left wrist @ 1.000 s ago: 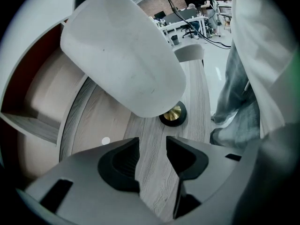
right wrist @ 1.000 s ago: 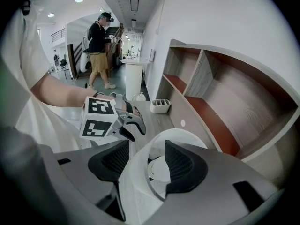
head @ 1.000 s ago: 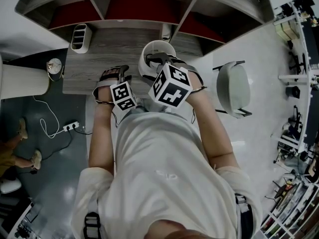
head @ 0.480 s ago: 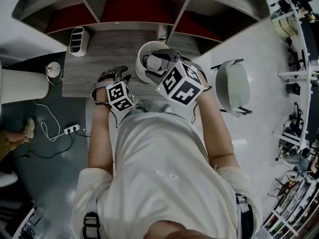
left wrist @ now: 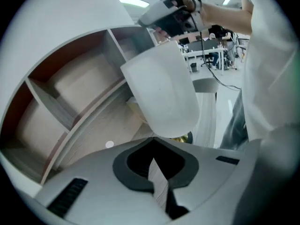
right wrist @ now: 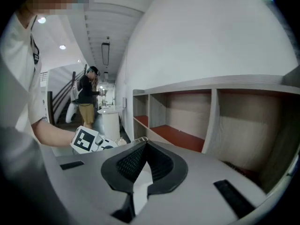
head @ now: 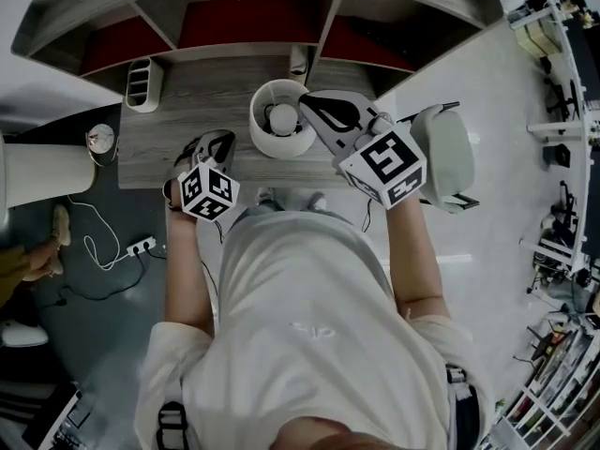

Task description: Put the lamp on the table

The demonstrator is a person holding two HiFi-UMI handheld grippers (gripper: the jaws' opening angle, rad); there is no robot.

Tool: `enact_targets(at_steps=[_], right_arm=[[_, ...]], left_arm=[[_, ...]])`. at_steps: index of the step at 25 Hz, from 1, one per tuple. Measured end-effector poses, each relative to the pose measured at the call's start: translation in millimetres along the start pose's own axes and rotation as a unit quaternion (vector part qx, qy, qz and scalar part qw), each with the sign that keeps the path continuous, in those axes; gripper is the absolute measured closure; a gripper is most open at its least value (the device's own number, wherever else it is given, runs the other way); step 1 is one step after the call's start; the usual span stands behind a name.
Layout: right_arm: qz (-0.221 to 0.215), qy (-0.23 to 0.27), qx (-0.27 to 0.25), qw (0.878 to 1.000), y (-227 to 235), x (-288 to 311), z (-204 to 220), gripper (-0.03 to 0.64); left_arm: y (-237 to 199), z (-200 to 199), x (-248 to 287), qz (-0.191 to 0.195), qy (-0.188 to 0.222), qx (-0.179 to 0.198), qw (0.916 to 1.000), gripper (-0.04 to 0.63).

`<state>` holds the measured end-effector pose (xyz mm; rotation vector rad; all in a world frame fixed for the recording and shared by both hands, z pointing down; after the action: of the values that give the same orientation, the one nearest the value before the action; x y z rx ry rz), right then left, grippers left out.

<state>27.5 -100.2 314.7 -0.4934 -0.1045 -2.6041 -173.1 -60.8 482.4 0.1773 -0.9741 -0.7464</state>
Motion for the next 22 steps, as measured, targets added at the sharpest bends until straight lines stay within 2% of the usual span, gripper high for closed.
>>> enact_targets(at_steps=[2,5,10,12,14,15,16,19,20,22], right_arm=[[0.012,0.019,0.018,1.000,6.8,-9.4,5.4,0.588],[0.030,0.042,0.045,0.998,14.0,-21.8,16.9,0.588],[0.069,0.071,0.074,0.992,20.2,-40.2,39.9,0.589],[0.083,0.082,0.078,0.990,20.8,-46.9,47.5,0.589],[0.095,0.091,0.079,0.988,20.9,-52.4,53.5,0.589],[0.100,0.095,0.082,0.987,20.8,-54.9,57.1,0.589],[0.105,0.099,0.088,0.986,21.0,-57.5,61.3,0.589],[0.113,0.113,0.111,0.981,22.0,-64.2,70.9,0.589],[0.114,0.117,0.117,0.980,22.3,-65.9,72.6,0.589],[0.116,0.125,0.124,0.978,22.5,-69.4,76.3,0.589]], left_arm=[[-6.7,-7.2,-6.1,-0.002,0.033,-0.048,0.9983,0.580],[-17.9,-17.3,-15.5,-0.004,0.087,-0.123,0.9886,0.580],[-41.4,-45.8,-36.7,-0.021,0.180,-0.181,0.9666,0.580],[-48.2,-49.6,-42.7,-0.031,0.219,-0.223,0.9495,0.580],[-54.6,-50.5,-47.5,-0.036,0.255,-0.276,0.9261,0.580],[-56.7,-50.4,-49.1,-0.037,0.267,-0.294,0.9170,0.580],[-57.7,-50.4,-50.0,-0.037,0.273,-0.303,0.9124,0.580],[-56.2,-52.4,-50.1,-0.034,0.278,-0.295,0.9136,0.580],[-56.0,-52.7,-50.3,-0.033,0.282,-0.298,0.9116,0.580],[-57.2,-52.2,-52.1,-0.032,0.296,-0.319,0.9000,0.580]])
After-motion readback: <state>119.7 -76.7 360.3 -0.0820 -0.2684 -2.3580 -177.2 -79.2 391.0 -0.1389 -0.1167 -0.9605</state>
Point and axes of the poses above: the fingertips, and each gripper's own axes: x forward along the fingers, y to its right, z out of its underside, the point moved 7 cm from there along -x, backward along the fingers, and after that the axes turned 3 degrees about -z, right-handed, at the moved point
